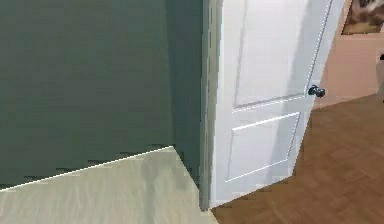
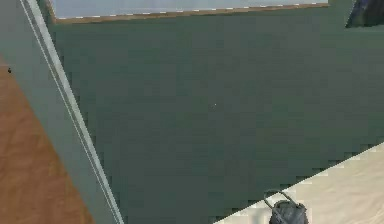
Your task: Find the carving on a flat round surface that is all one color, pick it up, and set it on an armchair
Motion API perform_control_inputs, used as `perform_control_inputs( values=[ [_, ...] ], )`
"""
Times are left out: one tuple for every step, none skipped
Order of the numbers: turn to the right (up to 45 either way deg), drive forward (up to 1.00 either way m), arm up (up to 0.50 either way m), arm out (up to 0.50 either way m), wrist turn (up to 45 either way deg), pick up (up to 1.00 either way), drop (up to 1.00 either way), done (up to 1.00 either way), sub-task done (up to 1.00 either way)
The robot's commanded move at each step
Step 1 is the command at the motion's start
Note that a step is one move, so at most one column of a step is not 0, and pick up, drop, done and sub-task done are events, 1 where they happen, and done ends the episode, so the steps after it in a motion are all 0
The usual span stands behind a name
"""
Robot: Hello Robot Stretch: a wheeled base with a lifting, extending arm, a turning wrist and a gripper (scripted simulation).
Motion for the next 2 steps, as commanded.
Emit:
perform_control_inputs(
  values=[
    [0.0, 0.5, 0.0, 0.0, 0.0, 0.0, 0.0, 0.0, 0.0],
    [45.0, 0.0, 0.0, 0.0, 0.0, 0.0, 0.0, 0.0, 0.0]
  ],
)
